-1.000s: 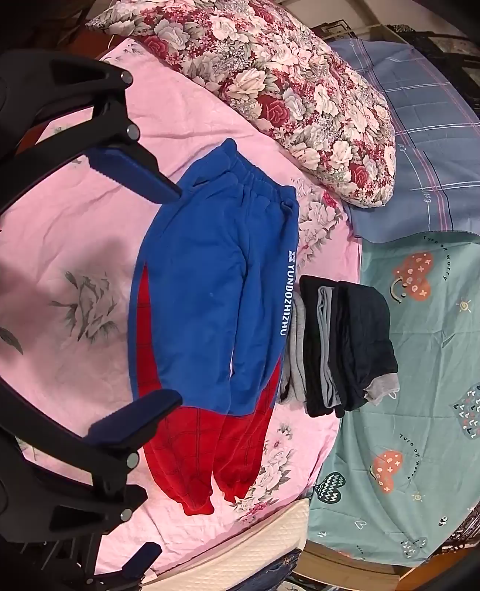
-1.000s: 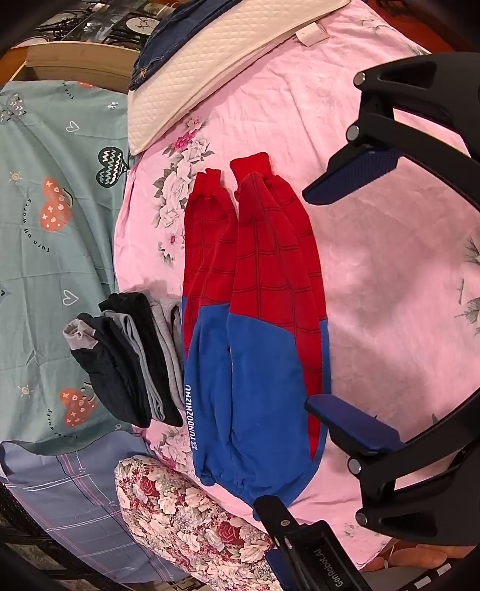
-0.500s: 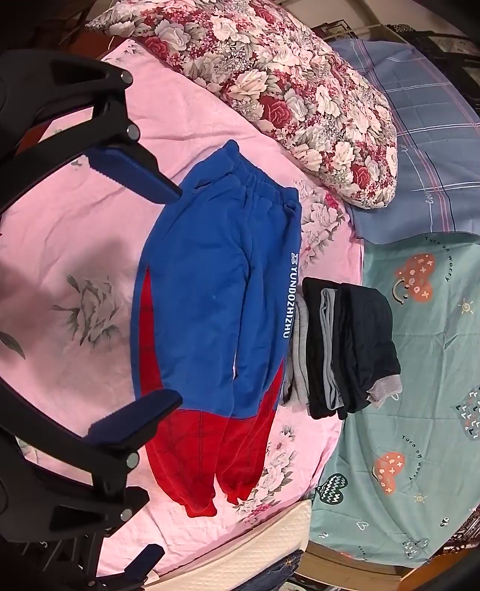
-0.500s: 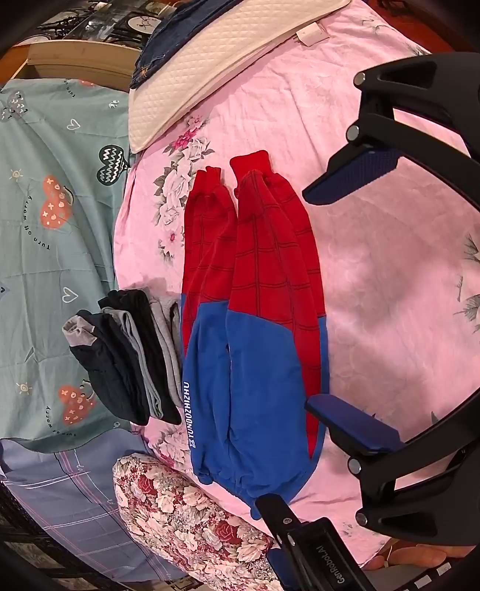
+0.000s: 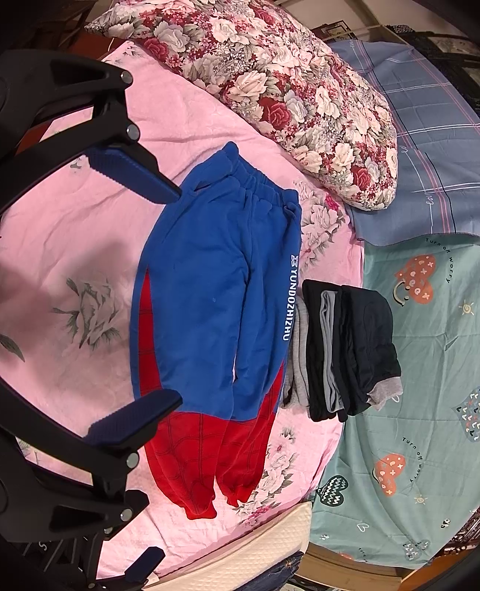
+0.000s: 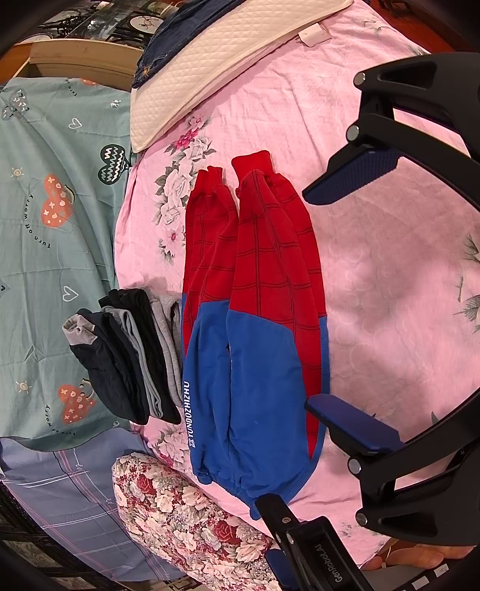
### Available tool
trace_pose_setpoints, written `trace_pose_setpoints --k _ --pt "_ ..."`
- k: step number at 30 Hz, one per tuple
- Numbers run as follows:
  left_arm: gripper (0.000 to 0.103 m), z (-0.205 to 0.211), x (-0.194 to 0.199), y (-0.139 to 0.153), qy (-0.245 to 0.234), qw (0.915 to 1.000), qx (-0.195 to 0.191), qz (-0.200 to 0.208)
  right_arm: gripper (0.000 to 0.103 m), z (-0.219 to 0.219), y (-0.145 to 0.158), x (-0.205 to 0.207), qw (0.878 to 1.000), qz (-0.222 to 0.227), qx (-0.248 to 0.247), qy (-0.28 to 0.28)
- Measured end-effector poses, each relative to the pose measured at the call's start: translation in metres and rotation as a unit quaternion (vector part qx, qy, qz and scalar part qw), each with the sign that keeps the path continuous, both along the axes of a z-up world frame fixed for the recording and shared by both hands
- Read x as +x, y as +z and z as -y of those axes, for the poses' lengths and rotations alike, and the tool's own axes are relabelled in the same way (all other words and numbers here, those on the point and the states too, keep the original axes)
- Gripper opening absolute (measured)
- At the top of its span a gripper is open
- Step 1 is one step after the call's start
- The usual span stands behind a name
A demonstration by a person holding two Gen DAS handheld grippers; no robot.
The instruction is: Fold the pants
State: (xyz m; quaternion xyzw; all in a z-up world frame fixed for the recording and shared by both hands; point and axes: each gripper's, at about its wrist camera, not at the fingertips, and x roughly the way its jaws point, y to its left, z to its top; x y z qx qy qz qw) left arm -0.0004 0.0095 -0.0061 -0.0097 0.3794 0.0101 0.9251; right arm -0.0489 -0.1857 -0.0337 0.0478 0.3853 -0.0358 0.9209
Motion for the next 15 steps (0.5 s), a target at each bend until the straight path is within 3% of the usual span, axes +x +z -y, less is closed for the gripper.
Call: trace_pose_setpoints --k 15 --pt "0.101 -0.0006 0.0015 -0.0002 -0.001 1.0 0.002 -0.002 0.102 0.0011 -0.0006 -0.0012 1.0 -0.001 -0.001 0.0"
